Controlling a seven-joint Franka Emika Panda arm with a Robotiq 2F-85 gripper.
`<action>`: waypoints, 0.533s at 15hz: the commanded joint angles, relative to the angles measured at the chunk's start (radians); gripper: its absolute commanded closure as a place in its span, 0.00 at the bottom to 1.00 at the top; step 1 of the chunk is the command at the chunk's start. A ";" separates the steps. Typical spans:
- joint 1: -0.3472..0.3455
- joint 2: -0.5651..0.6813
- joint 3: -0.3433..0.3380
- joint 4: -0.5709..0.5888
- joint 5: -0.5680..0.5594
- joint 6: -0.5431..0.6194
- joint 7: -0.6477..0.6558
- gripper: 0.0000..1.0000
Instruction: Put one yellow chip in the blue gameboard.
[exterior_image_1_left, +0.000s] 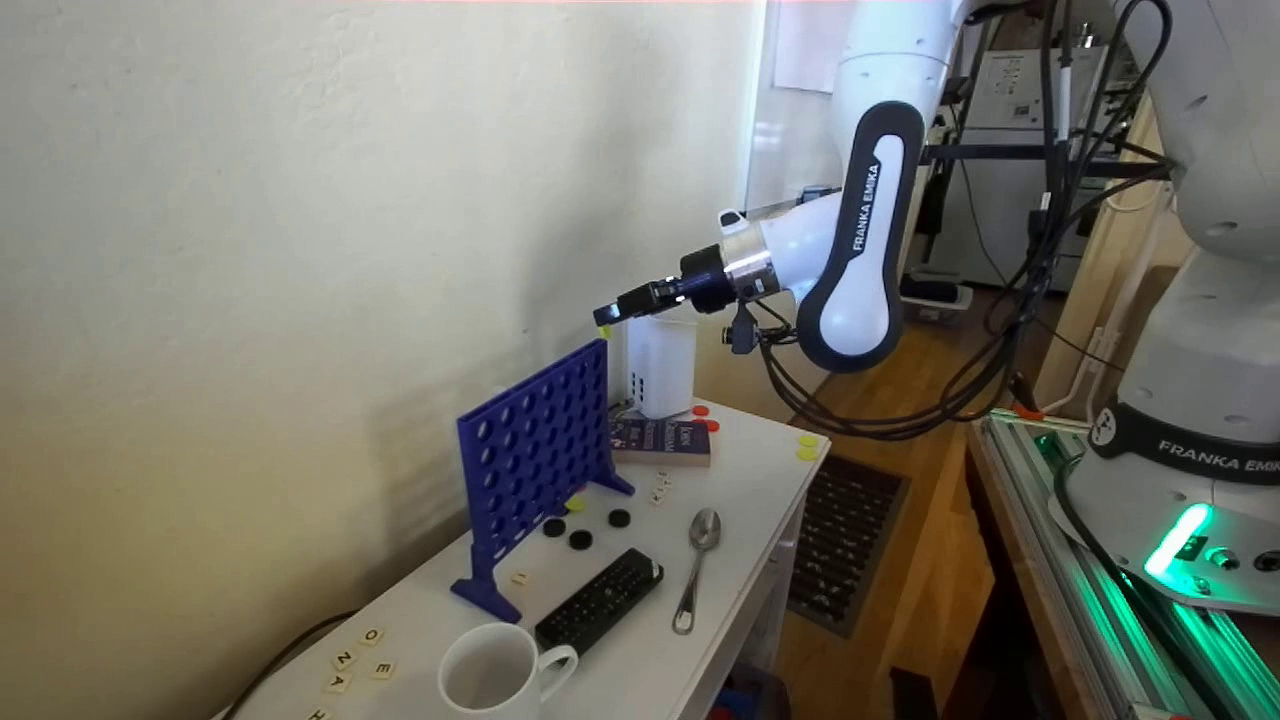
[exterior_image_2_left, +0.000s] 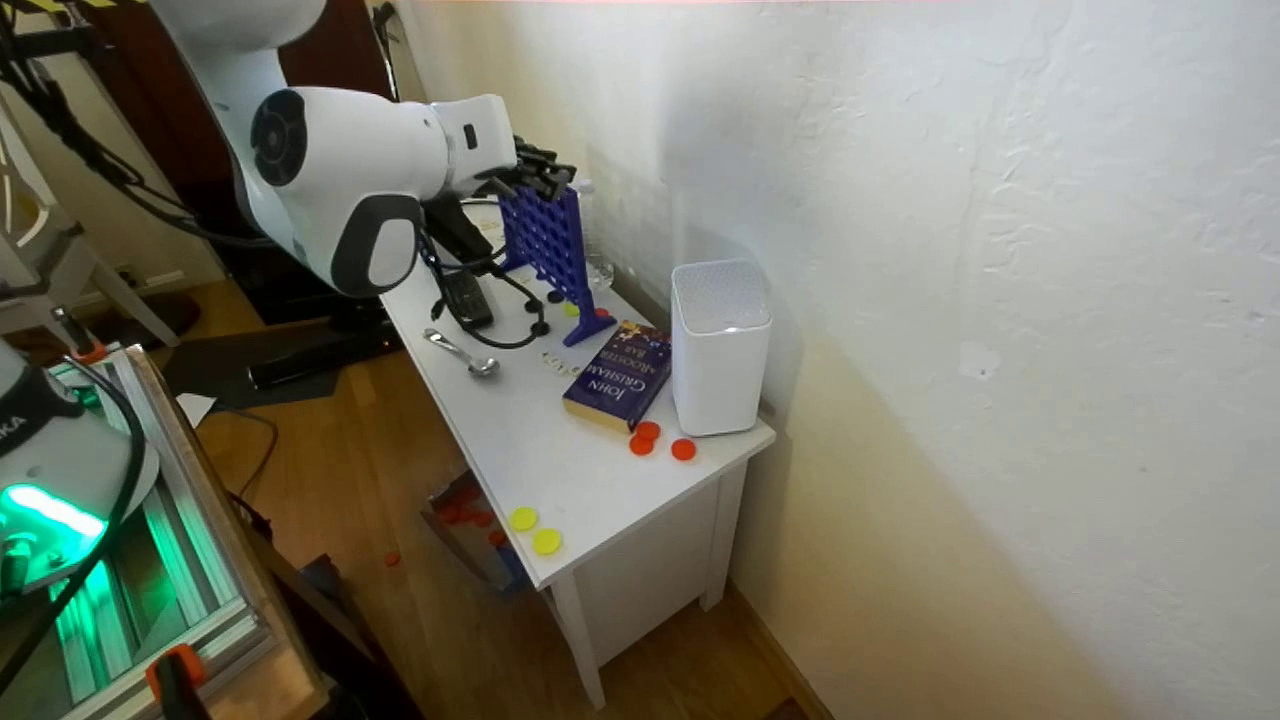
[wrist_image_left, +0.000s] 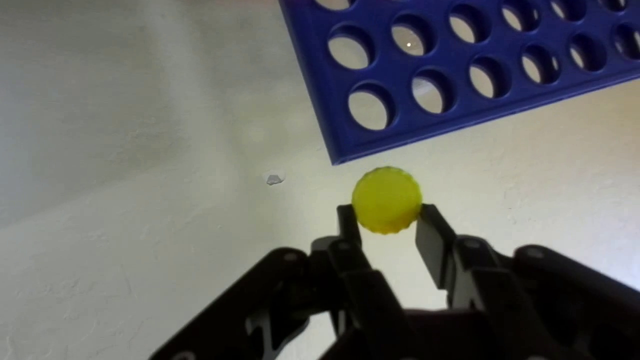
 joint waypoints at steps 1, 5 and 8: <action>-0.071 -0.007 0.046 -0.002 -0.095 0.007 0.036 0.91; -0.073 0.024 0.081 0.029 -0.045 0.008 -0.010 0.91; -0.032 0.044 0.073 0.043 -0.014 0.025 -0.034 0.91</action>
